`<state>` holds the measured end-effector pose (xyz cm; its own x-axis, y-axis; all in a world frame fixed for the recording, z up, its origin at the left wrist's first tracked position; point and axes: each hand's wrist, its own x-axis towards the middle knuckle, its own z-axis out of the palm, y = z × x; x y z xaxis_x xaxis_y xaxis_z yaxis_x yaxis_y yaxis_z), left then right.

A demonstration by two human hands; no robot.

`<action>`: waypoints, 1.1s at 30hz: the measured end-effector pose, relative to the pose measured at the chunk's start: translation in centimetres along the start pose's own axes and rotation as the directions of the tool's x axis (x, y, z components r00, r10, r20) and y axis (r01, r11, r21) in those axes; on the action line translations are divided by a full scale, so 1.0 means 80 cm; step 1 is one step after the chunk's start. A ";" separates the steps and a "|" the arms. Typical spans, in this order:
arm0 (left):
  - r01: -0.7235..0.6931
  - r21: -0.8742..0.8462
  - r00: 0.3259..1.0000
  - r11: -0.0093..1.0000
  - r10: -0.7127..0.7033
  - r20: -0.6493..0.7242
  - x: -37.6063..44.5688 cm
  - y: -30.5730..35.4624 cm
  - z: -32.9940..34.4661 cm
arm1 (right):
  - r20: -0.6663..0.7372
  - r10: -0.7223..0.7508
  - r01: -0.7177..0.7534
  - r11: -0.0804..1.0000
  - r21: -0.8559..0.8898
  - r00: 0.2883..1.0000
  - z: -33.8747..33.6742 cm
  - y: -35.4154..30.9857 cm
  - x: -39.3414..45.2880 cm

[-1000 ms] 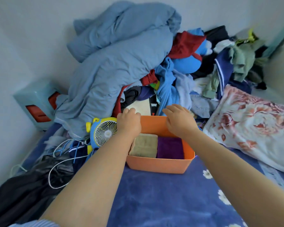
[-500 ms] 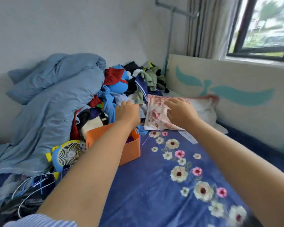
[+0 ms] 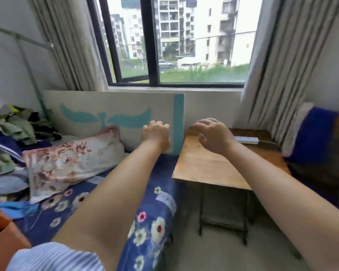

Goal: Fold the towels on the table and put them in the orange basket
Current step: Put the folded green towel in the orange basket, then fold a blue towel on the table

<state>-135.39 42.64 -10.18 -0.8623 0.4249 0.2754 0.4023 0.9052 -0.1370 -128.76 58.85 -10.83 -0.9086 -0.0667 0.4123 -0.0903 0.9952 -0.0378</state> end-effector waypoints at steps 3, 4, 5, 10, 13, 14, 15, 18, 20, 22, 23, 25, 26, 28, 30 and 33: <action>-0.114 -0.035 0.993 0.993 0.113 -0.033 0.043 0.100 -0.006 | -0.028 0.135 -0.135 0.991 -0.010 0.990 -0.021 0.095 -0.031; -0.158 -0.050 0.987 0.986 0.156 -0.043 0.059 0.141 -0.010 | -0.037 0.183 -0.183 0.983 -0.011 0.983 -0.031 0.134 -0.041; -0.192 -0.062 0.981 0.979 0.189 -0.050 0.073 0.173 -0.010 | -0.042 0.208 -0.208 0.978 -0.011 0.977 -0.039 0.165 -0.049; -0.297 -0.119 0.954 0.947 0.287 -0.090 0.140 0.330 -0.015 | -0.059 0.311 -0.313 0.950 -0.019 0.949 -0.075 0.318 -0.094; -0.350 -0.155 0.936 0.924 0.337 -0.105 0.174 0.421 -0.018 | -0.061 0.356 -0.359 0.932 -0.047 0.932 -0.091 0.409 -0.122; -0.366 -0.164 0.930 0.916 0.353 -0.106 0.185 0.445 -0.018 | -0.062 0.374 -0.378 0.924 -0.057 0.925 -0.093 0.436 -0.129; -0.383 -0.169 0.923 0.908 0.369 -0.109 0.192 0.465 -0.017 | -0.060 0.401 -0.404 0.913 -0.061 0.914 -0.092 0.459 -0.135; -0.423 -0.182 0.906 0.888 0.411 -0.102 0.222 0.529 -0.015 | -0.072 0.471 -0.475 0.878 -0.061 0.879 -0.090 0.530 -0.149; -0.446 -0.189 0.895 0.875 0.435 -0.095 0.241 0.562 -0.011 | -0.078 0.508 -0.513 0.856 -0.061 0.858 -0.085 0.568 -0.154; -0.476 -0.203 0.879 0.856 0.465 -0.105 0.264 0.592 -0.007 | -0.092 0.544 -0.550 0.833 -0.057 0.834 -0.079 0.606 -0.154; -0.490 -0.210 0.872 0.846 0.477 -0.110 0.276 0.606 -0.004 | -0.096 0.557 -0.563 0.824 -0.060 0.825 -0.076 0.624 -0.153; -0.507 -0.214 0.862 0.835 0.496 -0.109 0.307 0.635 0.002 | -0.104 0.585 -0.592 0.802 -0.073 0.805 -0.068 0.662 -0.146; -0.516 -0.216 0.856 0.829 0.505 -0.108 0.326 0.651 0.005 | -0.111 0.600 -0.609 0.789 -0.081 0.792 -0.063 0.682 -0.141; -0.528 -0.220 0.849 0.821 0.516 -0.111 0.365 0.679 0.013 | -0.127 0.625 -0.637 0.766 -0.090 0.770 -0.055 0.720 -0.128; -0.543 -0.220 0.840 0.811 0.531 -0.115 0.401 0.702 0.022 | -0.126 0.649 -0.660 0.745 -0.094 0.750 -0.050 0.752 -0.114; -0.560 -0.224 0.827 0.798 0.554 -0.095 0.464 0.739 0.038 | -0.117 0.687 -0.697 0.708 -0.112 0.717 -0.043 0.807 -0.085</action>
<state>-144.54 111.91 -10.93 -0.4612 0.8536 0.2423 0.8726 0.4858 -0.0508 -127.01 123.78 -12.95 -0.6655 0.6445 0.3764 0.6154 0.7592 -0.2120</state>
